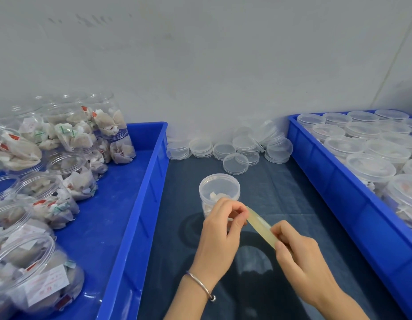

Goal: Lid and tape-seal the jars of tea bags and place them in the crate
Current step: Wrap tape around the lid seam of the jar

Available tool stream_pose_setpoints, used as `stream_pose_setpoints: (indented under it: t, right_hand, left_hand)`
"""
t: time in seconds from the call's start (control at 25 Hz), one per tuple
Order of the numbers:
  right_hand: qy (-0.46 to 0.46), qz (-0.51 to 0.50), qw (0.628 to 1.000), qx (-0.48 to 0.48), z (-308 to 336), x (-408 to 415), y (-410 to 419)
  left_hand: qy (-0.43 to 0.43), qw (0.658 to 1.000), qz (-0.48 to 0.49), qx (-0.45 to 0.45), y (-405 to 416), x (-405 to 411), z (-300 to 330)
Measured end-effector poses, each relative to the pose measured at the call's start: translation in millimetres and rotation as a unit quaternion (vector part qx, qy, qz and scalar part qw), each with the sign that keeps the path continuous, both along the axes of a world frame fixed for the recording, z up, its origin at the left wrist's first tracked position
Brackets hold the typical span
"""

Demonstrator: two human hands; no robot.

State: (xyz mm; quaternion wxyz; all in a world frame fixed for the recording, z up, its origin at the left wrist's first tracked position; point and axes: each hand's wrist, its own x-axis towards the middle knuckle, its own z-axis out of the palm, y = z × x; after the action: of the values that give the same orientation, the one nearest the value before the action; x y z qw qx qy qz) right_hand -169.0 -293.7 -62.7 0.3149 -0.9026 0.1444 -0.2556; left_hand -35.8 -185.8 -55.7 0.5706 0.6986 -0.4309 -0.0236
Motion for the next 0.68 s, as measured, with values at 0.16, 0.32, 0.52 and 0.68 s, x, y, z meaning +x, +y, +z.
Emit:
stream_pose_setpoints:
  t: [0.16, 0.32, 0.52, 0.68]
  right_hand:
    - [0.011, 0.003, 1.000, -0.007, 3, -1, -1]
    - [0.027, 0.010, 0.999, -0.017, 1, 1, 2]
    - [0.046, -0.021, 0.999, -0.008, -1, 5, -2]
    - [0.066, -0.021, 0.998, -0.005, -3, 8, -3]
  left_hand:
    - [0.091, 0.996, -0.017, -0.011, 6, 7, 2]
    - [0.085, 0.996, -0.008, 0.020, 6, 8, 5]
    - [0.030, 0.995, -0.052, 0.079, 6, -4, 9]
    - [0.157, 0.985, -0.067, 0.039, 5, -7, 12]
